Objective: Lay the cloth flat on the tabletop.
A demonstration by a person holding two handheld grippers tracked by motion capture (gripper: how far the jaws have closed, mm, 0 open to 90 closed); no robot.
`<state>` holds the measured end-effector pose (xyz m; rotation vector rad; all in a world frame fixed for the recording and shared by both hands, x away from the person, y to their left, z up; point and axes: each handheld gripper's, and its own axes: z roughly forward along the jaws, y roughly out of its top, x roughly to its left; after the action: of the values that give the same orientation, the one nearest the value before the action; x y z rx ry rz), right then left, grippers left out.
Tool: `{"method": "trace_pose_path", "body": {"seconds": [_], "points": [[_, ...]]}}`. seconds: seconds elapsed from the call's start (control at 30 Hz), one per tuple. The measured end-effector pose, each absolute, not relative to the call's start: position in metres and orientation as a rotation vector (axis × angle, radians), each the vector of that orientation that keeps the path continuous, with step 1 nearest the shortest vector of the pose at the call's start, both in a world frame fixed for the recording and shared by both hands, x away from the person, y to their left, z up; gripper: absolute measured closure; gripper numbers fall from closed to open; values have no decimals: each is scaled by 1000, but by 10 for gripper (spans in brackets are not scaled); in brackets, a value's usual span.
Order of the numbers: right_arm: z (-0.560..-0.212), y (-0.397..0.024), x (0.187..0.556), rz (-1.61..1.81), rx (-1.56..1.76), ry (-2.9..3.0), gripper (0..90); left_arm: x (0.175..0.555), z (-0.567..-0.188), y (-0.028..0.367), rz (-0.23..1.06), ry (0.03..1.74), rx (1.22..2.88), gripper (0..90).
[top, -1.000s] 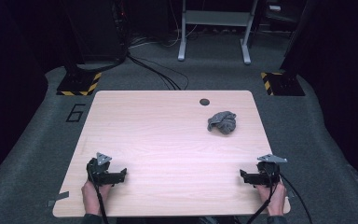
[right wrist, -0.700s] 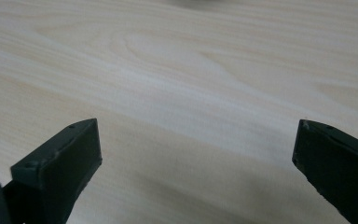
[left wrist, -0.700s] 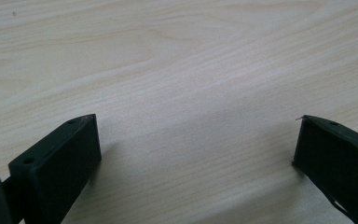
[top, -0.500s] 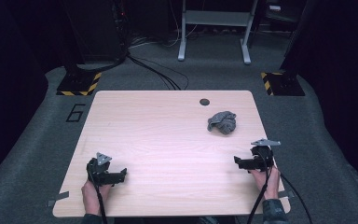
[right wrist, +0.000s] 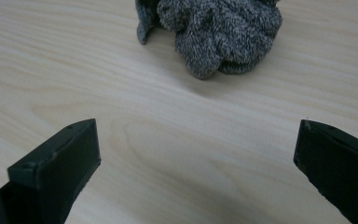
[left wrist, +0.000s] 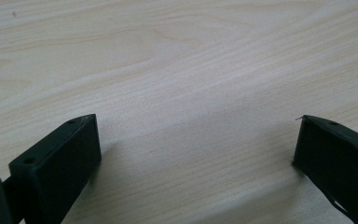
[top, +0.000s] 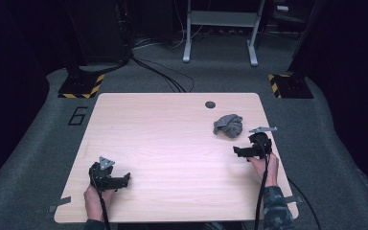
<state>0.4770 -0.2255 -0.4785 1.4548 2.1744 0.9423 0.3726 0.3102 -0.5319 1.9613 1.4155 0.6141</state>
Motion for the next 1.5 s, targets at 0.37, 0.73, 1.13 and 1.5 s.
{"method": "trace_pose_path", "body": {"seconds": [0.37, 0.73, 1.13, 1.5], "points": [[-474, -214, 518, 950, 1478, 2160, 17, 373, -532, 310, 615, 1415, 1962, 3], [-477, -198, 555, 871, 1444, 2153, 123, 372, -532, 310, 614, 1413, 1965, 3], [-502, -196, 567, 833, 1493, 2143, 488, 372, -532, 310, 614, 1414, 1964, 4], [-489, -197, 555, 942, 1436, 2095, 780, 372, -532, 311, 614, 1411, 1966, 4]]}}
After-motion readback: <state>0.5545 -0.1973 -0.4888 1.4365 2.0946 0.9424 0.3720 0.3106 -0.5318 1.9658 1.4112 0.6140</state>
